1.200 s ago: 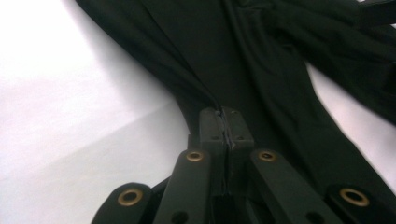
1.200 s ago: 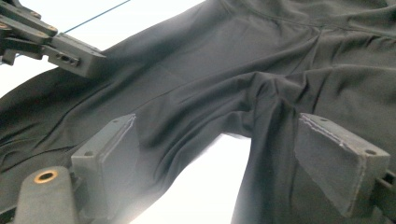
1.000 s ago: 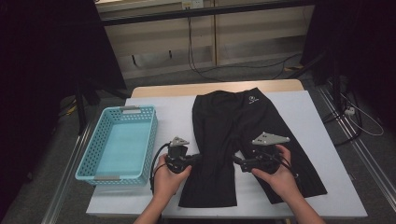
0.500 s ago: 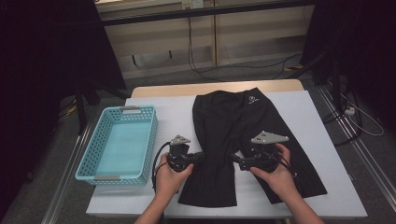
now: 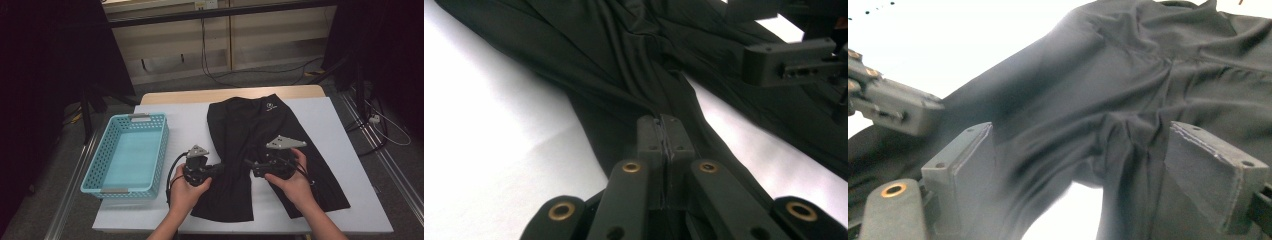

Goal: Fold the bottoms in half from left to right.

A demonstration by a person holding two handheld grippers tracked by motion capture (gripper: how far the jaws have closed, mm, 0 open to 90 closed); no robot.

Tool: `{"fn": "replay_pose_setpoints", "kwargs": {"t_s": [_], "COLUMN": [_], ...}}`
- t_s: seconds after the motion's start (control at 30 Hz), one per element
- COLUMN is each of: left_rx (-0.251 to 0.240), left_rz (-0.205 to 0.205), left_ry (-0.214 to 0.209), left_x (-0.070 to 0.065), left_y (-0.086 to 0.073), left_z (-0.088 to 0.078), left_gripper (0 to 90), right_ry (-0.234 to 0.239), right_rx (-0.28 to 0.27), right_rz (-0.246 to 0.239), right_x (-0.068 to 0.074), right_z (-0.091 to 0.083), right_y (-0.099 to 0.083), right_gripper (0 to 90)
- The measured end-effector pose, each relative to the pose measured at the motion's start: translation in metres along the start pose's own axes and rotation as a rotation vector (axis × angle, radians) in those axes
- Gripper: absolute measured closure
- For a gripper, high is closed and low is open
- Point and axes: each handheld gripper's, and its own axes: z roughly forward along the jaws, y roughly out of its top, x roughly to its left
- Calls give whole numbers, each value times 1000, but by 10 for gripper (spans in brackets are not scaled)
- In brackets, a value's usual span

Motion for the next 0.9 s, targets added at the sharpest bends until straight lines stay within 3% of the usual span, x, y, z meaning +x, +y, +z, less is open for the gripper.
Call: {"fn": "replay_pose_setpoints", "kwargs": {"t_s": [0.17,0.9], "left_rx": [-5,5], "left_rz": [3,-9], "left_ry": [-13,-21], "left_x": [-3,-4], "left_y": [1,0], "left_z": [5,12], "left_gripper": [890,890], "right_ry": [-13,-32], "right_rx": [0,13], "right_rz": [-23,-13], "right_x": [1,-9], "right_z": [6,35], "right_y": [1,18], "right_gripper": [133,168]}}
